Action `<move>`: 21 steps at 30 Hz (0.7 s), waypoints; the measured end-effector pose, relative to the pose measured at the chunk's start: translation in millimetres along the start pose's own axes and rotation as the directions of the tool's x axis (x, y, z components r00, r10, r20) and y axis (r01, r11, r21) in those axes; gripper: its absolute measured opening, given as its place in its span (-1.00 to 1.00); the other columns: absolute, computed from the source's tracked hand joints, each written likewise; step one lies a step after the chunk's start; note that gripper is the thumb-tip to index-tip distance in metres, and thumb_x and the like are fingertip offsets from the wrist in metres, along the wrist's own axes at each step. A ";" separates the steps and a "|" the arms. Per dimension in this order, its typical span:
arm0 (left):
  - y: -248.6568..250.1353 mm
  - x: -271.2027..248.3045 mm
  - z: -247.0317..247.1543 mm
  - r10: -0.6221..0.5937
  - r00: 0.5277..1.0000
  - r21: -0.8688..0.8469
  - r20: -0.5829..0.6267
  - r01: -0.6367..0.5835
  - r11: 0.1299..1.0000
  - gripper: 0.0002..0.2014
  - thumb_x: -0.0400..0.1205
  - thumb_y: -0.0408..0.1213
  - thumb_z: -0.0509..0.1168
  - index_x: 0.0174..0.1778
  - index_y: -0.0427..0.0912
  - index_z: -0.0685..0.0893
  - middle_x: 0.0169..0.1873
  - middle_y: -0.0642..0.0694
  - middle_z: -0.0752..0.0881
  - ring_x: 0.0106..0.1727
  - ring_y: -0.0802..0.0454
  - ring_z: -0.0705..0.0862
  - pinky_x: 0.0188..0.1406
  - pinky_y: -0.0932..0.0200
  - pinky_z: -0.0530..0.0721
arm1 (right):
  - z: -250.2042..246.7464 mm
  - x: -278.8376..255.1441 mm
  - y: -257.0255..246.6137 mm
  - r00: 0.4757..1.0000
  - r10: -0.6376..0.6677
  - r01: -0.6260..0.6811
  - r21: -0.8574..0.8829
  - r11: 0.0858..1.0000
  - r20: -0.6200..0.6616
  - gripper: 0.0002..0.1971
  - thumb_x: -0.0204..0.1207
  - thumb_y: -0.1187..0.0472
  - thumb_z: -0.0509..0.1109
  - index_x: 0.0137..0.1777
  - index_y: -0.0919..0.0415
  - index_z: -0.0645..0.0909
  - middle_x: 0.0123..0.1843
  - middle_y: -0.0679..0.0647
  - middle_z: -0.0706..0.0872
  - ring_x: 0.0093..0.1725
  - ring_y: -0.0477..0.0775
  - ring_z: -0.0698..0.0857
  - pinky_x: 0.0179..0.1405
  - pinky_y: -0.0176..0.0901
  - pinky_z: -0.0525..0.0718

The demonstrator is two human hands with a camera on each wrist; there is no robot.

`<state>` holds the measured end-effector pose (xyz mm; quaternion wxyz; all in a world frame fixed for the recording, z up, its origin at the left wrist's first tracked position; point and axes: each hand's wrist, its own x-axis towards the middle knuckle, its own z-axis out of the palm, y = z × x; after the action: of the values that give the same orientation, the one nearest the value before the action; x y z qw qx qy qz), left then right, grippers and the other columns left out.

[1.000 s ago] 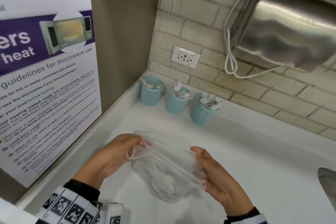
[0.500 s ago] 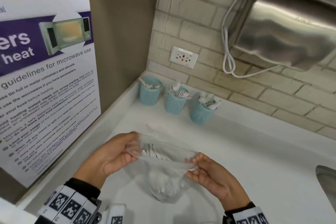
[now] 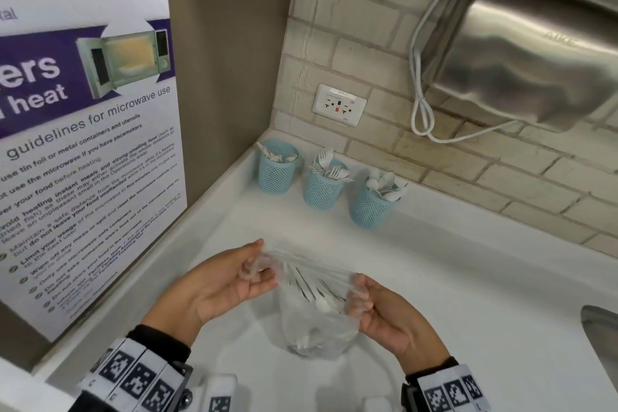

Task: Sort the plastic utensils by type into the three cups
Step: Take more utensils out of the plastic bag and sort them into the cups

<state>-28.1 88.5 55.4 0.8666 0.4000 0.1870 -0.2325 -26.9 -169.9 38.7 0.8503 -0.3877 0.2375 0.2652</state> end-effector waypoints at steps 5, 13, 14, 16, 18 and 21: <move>4.4 -1.8 -6.3 0.007 0.992 -0.075 -0.128 -0.017 0.997 -0.81 0.63 -0.22 0.28 -0.29 -0.09 0.46 -0.69 0.06 0.27 -0.75 0.17 0.26 -0.60 0.28 0.59 | 0.2 1.4 -1.2 0.992 -0.112 0.099 -0.182 0.978 -0.062 -0.90 0.58 0.33 0.27 -0.14 0.31 0.59 -0.47 0.03 0.38 -0.62 -0.11 0.34 -0.68 -0.33 0.38; -1.3 2.2 -4.1 0.454 0.857 0.726 -0.242 -0.150 0.671 -0.58 0.53 0.19 0.28 0.21 0.08 0.46 0.21 -0.04 0.46 0.15 0.05 0.52 0.13 0.15 0.42 | 6.5 -21.3 3.1 0.822 -0.522 0.149 -0.798 0.584 -0.229 -0.65 0.57 -0.07 0.36 0.31 -0.20 0.38 0.33 0.03 0.29 0.28 0.00 0.50 0.32 0.04 0.52; -3.4 2.4 -1.9 0.442 0.879 0.763 -0.180 -0.159 0.627 -0.58 0.51 0.20 0.30 0.20 0.09 0.47 0.24 -0.01 0.45 0.20 0.08 0.50 0.15 0.18 0.39 | 7.9 -24.7 5.5 0.819 -0.534 0.140 -0.828 0.543 -0.212 -0.62 0.55 -0.09 0.38 0.31 -0.18 0.36 0.30 0.01 0.24 0.23 -0.05 0.50 0.31 0.00 0.52; -8.7 2.2 3.5 0.399 0.915 0.823 -0.059 -0.181 0.538 -0.57 0.50 0.19 0.33 0.20 0.06 0.50 0.22 0.06 0.51 0.25 0.10 0.50 0.15 0.20 0.38 | 9.3 -26.6 12.3 0.859 -0.474 0.058 -0.883 0.466 -0.194 -0.57 0.52 -0.12 0.40 0.30 -0.15 0.32 0.27 0.00 0.22 0.11 -0.13 0.52 0.23 -0.08 0.57; -15.8 5.8 5.9 0.401 0.916 0.837 -0.007 -0.214 0.504 -0.66 0.54 0.13 0.35 0.06 -0.03 0.63 0.03 0.09 0.64 0.14 0.09 0.58 0.07 0.18 0.45 | 3.7 -20.9 21.3 0.916 -0.350 -0.035 -0.907 0.419 -0.197 -0.62 0.54 -0.10 0.39 0.27 -0.08 0.37 0.27 0.03 0.32 0.10 -0.04 0.59 0.18 -0.07 0.67; -21.8 10.6 6.7 0.397 0.918 0.727 0.011 -0.280 0.628 -0.70 0.64 0.02 0.27 -0.15 -0.15 0.72 -0.15 0.04 0.80 0.02 0.04 0.73 0.08 0.14 0.56 | -1.4 -11.0 27.8 0.949 -0.266 -0.015 -0.865 0.501 -0.170 -0.85 0.64 0.17 0.28 0.01 0.24 0.62 0.03 0.10 0.67 -0.05 0.05 0.69 -0.01 -0.09 0.73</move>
<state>-30.5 68.1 40.9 0.6534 0.7488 0.0675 -0.0886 -53.0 -158.4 29.7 0.5208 -0.8065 0.1643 0.2265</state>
